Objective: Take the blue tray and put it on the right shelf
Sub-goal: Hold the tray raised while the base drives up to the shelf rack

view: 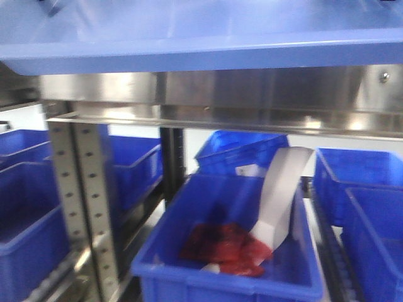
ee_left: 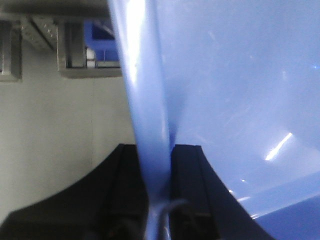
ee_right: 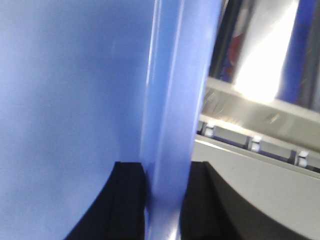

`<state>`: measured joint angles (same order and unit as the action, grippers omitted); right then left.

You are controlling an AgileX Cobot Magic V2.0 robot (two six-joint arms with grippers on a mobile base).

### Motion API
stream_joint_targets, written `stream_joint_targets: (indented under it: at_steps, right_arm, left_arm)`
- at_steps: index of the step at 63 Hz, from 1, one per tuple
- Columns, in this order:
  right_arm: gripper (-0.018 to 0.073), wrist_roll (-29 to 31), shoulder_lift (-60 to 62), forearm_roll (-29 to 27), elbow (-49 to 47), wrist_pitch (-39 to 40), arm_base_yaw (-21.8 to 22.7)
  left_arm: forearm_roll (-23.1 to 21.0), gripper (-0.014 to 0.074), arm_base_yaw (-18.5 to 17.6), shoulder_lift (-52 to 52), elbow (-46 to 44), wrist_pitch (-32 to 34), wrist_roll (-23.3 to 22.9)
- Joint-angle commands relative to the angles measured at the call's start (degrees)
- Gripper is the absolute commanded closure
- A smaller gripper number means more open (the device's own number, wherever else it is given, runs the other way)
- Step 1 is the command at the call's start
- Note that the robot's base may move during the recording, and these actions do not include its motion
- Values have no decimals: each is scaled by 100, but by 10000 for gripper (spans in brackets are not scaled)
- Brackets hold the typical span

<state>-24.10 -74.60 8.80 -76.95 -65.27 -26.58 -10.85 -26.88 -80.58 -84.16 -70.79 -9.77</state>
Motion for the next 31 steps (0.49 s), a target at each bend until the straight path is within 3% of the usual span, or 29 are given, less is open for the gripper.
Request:
stream_joint_targets:
  at_steps: [1, 31]
  right_arm:
    - [503, 210, 167, -49, -174, 441, -32]
    - [503, 210, 167, -49, -174, 441, -32]
  left_arm:
    - [-363, 645, -72, 177, -204, 161, 236]
    - [-376, 645, -72, 177, -204, 161, 236]
